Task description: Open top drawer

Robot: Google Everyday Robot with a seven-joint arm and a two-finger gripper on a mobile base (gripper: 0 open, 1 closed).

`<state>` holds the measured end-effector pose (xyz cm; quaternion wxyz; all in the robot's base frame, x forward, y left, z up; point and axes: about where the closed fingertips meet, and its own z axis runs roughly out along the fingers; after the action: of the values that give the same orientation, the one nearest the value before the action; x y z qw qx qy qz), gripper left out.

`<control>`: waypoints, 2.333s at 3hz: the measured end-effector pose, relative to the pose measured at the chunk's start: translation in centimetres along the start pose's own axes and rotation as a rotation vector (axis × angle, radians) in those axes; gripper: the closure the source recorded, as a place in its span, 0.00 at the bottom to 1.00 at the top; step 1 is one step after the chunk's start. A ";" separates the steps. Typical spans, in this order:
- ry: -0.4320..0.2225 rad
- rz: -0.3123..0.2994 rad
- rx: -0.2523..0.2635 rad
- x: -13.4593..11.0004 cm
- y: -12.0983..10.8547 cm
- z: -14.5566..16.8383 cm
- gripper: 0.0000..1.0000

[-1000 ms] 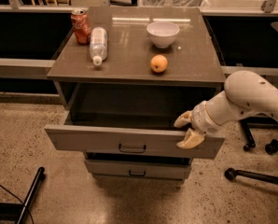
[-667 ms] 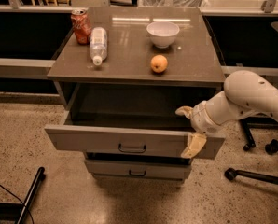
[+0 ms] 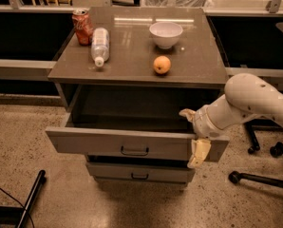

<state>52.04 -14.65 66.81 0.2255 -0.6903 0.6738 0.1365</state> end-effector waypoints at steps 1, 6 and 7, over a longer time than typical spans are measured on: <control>0.075 0.007 -0.029 -0.4 2.2 0.4 0.19; 0.144 -0.034 -0.042 -2.2 6.9 -2.0 0.65; 0.186 -0.112 -0.018 -5.2 6.8 -4.2 0.45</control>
Offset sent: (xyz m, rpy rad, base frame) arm -0.0750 0.0063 -0.0031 -0.1823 0.0826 0.0074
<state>44.49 -12.13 72.17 0.1629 -0.7385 0.6510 0.0651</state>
